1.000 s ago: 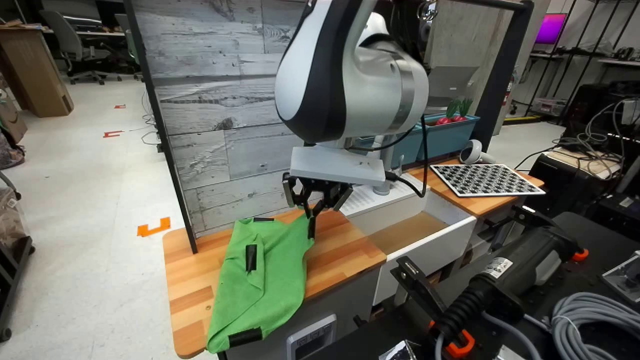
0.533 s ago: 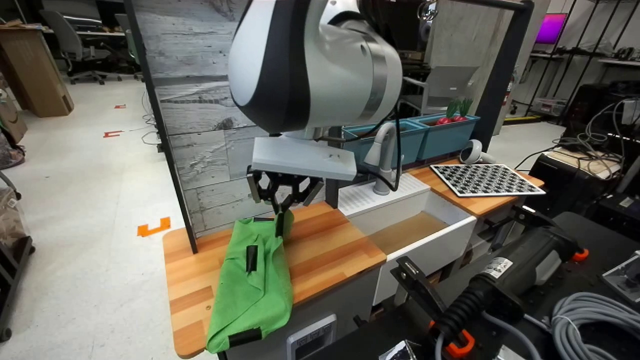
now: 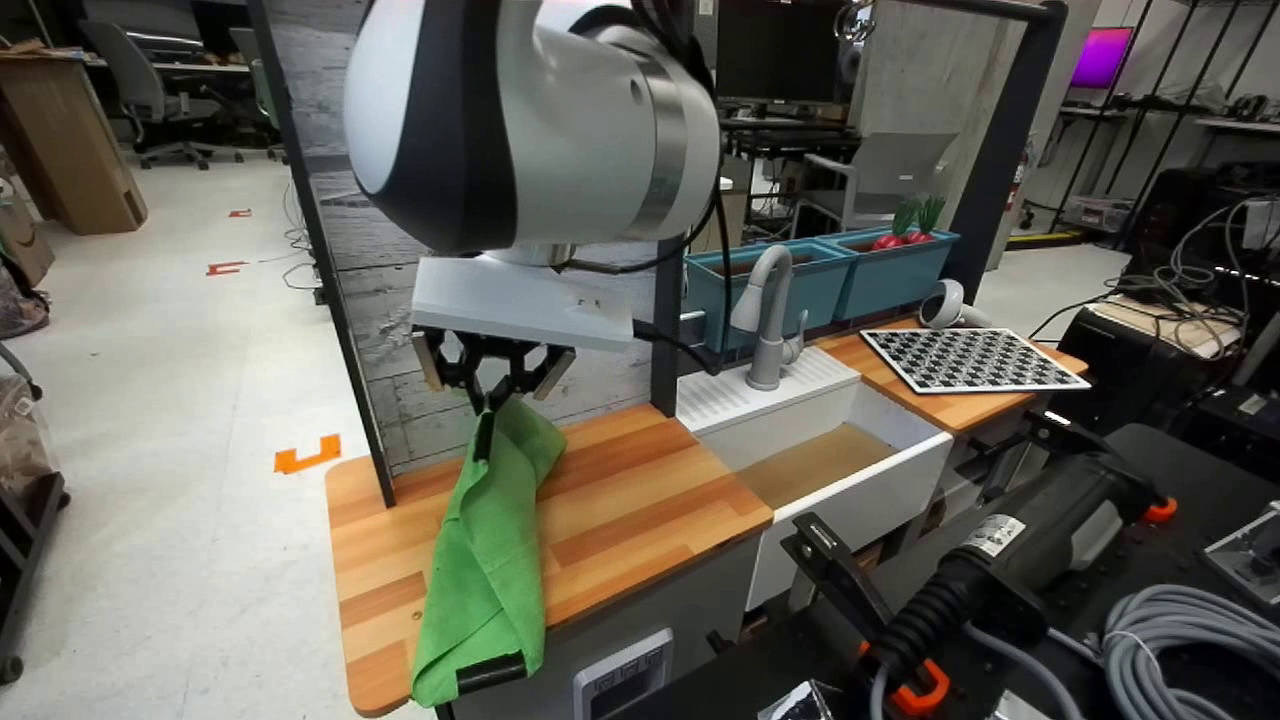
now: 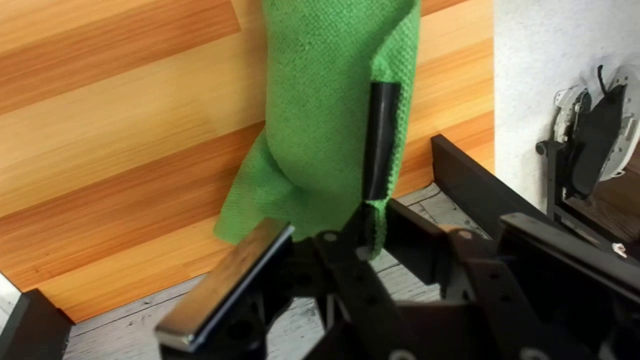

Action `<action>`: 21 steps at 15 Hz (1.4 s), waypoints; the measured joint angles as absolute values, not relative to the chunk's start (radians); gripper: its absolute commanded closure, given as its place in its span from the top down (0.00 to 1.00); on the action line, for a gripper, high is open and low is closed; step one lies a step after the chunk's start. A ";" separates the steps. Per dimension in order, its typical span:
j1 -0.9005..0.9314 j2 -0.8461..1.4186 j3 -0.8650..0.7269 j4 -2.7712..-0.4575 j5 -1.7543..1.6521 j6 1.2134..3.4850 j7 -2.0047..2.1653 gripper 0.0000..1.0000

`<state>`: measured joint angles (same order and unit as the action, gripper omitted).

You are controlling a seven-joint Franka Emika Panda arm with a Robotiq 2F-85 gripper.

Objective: Fold the cloth once

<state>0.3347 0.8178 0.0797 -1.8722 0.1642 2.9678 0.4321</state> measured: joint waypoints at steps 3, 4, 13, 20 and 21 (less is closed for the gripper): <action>0.341 0.871 0.081 -1.818 0.164 2.966 0.432 0.03; 0.343 0.891 0.081 -1.799 0.164 2.965 0.432 0.03; 0.360 1.037 0.078 -1.638 0.164 2.896 0.432 0.03; 0.363 1.085 0.077 -1.590 0.164 2.881 0.432 0.73; 0.363 1.085 0.078 -1.591 0.164 2.881 0.432 0.79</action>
